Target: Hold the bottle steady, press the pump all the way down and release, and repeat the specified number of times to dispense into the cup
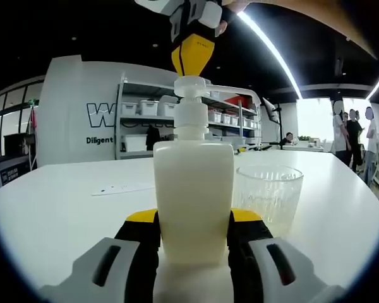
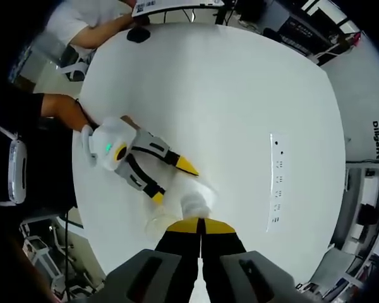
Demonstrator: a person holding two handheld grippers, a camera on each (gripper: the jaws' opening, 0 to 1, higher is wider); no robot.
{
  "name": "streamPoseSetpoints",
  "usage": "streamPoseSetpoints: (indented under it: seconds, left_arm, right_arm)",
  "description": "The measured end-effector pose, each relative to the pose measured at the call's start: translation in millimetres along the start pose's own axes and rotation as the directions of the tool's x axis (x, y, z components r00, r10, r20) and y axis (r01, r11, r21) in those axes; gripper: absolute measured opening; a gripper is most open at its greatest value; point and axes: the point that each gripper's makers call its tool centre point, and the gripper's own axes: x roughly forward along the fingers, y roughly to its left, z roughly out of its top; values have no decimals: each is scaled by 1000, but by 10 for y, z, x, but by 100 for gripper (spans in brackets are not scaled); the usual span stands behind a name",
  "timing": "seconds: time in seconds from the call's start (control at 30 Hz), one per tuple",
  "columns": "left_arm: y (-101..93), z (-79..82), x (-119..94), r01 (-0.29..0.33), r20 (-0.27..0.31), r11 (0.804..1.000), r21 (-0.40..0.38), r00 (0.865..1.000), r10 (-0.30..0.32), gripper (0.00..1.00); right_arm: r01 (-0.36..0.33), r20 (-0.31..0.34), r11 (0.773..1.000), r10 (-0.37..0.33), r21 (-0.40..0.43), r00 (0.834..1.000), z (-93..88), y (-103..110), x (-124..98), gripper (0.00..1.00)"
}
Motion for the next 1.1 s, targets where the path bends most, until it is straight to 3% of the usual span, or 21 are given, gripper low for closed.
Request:
streamPoseSetpoints:
  seconds: [0.73, 1.1]
  left_arm:
    - [7, -4, 1, -2, -6, 1000, 2, 1000, 2, 40]
    - [49, -2, 53, -1, -3, 1000, 5, 1000, 1, 40]
  right_arm:
    - [-2, 9, 1000, 2, 15, 1000, 3, -12, 5, 0]
    - [-31, -48, 999, 29, -24, 998, 0, -3, 0, 0]
